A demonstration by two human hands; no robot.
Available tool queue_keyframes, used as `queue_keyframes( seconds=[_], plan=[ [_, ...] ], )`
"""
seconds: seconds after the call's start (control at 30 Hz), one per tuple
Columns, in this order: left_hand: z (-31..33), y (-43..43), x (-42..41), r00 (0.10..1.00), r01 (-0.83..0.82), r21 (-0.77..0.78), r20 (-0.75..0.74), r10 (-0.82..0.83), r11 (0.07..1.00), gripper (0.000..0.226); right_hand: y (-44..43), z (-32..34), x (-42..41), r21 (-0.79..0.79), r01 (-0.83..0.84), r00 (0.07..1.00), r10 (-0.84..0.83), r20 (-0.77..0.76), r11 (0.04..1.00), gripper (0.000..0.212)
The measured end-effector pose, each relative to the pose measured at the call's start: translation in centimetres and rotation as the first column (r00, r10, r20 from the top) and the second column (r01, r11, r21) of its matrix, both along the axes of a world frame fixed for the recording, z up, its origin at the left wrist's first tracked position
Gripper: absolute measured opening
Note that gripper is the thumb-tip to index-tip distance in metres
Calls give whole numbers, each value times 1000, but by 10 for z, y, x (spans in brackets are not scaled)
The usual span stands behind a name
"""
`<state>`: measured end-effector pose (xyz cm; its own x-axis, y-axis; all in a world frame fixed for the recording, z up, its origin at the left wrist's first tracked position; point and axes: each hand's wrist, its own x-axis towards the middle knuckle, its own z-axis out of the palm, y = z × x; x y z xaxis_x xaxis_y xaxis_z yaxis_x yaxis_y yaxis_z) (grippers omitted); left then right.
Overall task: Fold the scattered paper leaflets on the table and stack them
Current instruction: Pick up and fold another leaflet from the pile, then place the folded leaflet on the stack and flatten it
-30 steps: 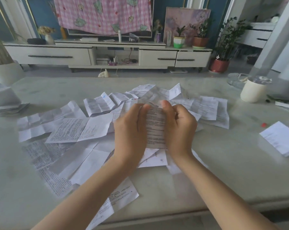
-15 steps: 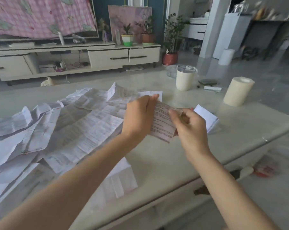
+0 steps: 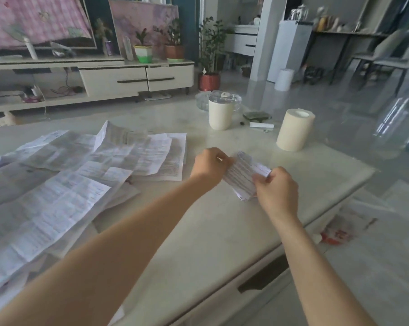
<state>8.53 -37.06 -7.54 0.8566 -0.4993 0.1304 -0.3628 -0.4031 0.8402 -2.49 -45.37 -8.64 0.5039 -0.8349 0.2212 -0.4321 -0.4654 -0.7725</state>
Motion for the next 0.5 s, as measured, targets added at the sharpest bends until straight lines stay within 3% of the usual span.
queue_keyframes(
  seconds=[0.1,0.23,0.4,0.5],
  plan=[
    [-13,-8,3,996,32,207,73,-48,978,24,0,-2,3,-24,40,966,-44,-257,999,29],
    [-20,-14,2,972,24,415,202,-117,910,33,2,0,10,-131,-26,892,-36,-450,991,33],
    [-7,-6,6,979,61,619,115,-168,783,48,-1,-2,15,-87,-139,881,83,-465,986,34],
    [1,2,4,983,40,707,100,-157,706,44,-1,-4,16,-101,-228,884,163,-439,968,35]
  ],
)
